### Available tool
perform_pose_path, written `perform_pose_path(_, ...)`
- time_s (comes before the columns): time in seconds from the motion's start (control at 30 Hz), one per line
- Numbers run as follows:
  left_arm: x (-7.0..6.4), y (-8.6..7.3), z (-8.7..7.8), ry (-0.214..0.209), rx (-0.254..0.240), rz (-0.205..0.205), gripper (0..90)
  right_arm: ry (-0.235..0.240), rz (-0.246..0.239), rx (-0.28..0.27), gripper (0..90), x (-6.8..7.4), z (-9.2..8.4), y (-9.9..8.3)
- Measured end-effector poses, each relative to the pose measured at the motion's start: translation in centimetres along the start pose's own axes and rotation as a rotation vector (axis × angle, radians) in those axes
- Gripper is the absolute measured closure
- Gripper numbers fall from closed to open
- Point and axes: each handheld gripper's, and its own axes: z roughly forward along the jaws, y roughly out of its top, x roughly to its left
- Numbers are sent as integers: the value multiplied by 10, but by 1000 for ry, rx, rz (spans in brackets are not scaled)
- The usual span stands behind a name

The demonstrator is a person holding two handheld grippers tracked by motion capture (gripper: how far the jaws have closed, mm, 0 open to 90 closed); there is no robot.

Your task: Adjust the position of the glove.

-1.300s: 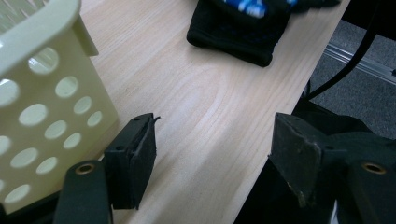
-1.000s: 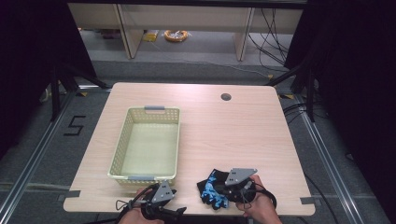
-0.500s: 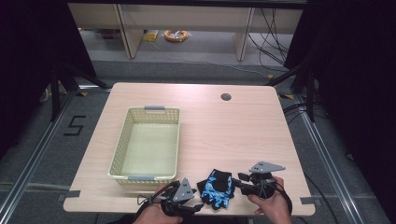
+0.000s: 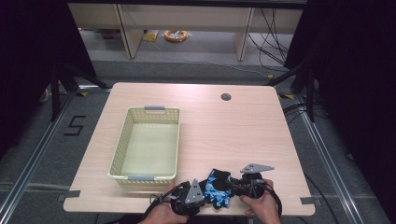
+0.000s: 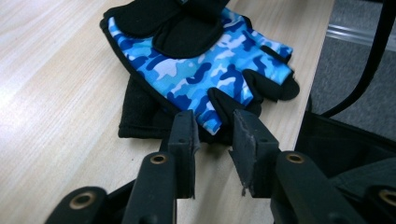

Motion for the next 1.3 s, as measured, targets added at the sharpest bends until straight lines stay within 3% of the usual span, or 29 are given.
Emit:
perform_pose_path(0.03, 0, 0, 0, -8, -13, 2, 750, -4, -27, -18, 845, -2, 1, 0)
perform_pose_path(0.17, 0, 1, -5, 1, -21, 16, 864, 13, -59, -31, 866, 0, -5, 2)
perform_pose_path(0.23, 1, 3, -7, 0, -21, 24, 887, 13, -54, -46, 868, 2, -8, 3)
perform_pose_path(0.33, -1, 2, -6, -4, -29, 15, 894, 54, -26, -62, 871, 5, -12, 5)
perform_pose_path(0.37, -1, 2, -6, -1, -21, 22, 895, 35, -52, -75, 871, 5, -14, 6)
perform_pose_path(0.43, -2, 2, -6, -6, -25, 13, 896, 50, -45, -88, 873, 7, -15, 7)
perform_pose_path(0.5, -2, 3, -8, -12, -20, 30, 897, 54, -53, -97, 874, 7, -18, 9)
perform_pose_path(0.53, -2, 4, -7, -5, -34, 25, 897, 68, -27, -99, 875, 10, -19, 10)
perform_pose_path(0.77, -9, 9, -13, -18, -58, 31, 897, 97, -134, -105, 879, 13, -29, 23)
perform_pose_path(0.8, -10, 9, -15, -16, -70, 17, 896, 103, -146, -100, 880, 14, -31, 25)
perform_pose_path(0.83, -8, 11, -16, -11, -82, 17, 892, 125, -125, -86, 880, 17, -34, 27)
perform_pose_path(0.87, -6, 12, -18, -5, -86, 4, 869, 102, -181, -117, 880, 15, -35, 29)
perform_pose_path(0.93, -2, 13, -22, 7, -100, -20, 815, 137, -153, -101, 880, 18, -40, 30)
perform_pose_path(1.0, 3, 13, -26, 8, -104, -25, 795, 150, -187, -110, 880, 14, -42, 33)
perform_pose_path(1.03, 5, 13, -28, 19, -110, -33, 779, 163, -174, -100, 880, 15, -44, 34)
perform_pose_path(1.07, 6, 12, -30, 12, -109, -35, 765, 148, -208, -83, 880, 13, -46, 36)
perform_pose_path(1.1, 7, 11, -32, 19, -108, -43, 756, 160, -202, -65, 880, 14, -47, 38)
perform_pose_path(1.3, 12, 8, -38, 26, -111, -62, 672, 195, -324, 10, 880, 8, -52, 59)
